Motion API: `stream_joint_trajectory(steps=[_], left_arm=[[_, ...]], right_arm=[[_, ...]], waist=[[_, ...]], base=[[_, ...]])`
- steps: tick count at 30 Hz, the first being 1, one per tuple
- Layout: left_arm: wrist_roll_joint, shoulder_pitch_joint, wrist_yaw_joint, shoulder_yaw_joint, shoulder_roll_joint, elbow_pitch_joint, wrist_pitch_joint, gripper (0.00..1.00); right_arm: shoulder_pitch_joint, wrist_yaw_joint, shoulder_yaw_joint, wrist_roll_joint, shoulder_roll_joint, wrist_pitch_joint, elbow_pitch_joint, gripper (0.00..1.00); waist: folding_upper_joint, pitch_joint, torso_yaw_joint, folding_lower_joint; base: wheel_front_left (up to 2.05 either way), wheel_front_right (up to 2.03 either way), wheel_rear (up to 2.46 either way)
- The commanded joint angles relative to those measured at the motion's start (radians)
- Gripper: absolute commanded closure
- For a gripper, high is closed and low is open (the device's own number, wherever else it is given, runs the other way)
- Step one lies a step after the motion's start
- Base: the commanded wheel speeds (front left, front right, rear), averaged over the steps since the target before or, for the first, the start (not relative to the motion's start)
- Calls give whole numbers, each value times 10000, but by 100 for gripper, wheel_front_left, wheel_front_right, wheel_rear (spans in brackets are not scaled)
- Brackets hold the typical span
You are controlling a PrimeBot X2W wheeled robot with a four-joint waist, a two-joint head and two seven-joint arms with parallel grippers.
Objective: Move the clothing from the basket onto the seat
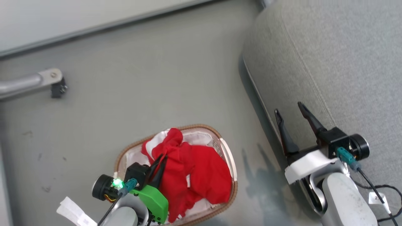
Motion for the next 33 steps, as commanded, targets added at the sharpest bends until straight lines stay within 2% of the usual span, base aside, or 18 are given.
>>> stream_joint_trajectory(steps=[1,12,18,26,33], left_arm=[[124,281,-33,178,-80,-305,-9,100],[265,939,-45,887,-529,-2554,-9,100],[354,772,-44,988,-676,-3538,-9,100],[484,481,-45,1005,-758,-4111,-9,100],[475,430,-43,753,-789,-4141,-9,100]], right_arm=[[288,-6,-44,-22,-40,-21,75,0],[1572,-6,-338,121,-39,-21,392,0],[2022,-6,41,154,-39,-22,595,0],[2059,-7,1888,469,-111,-22,623,0],[1360,-8,3899,1478,-134,-21,-247,0]], waist=[[0,-1361,850,0],[0,-2972,1263,0],[0,-3402,1339,0],[0,-3490,1420,0],[0,-3442,1545,0]], base=[[0,0,0],[0,0,0],[0,0,0],[0,0,0],[0,0,0]])
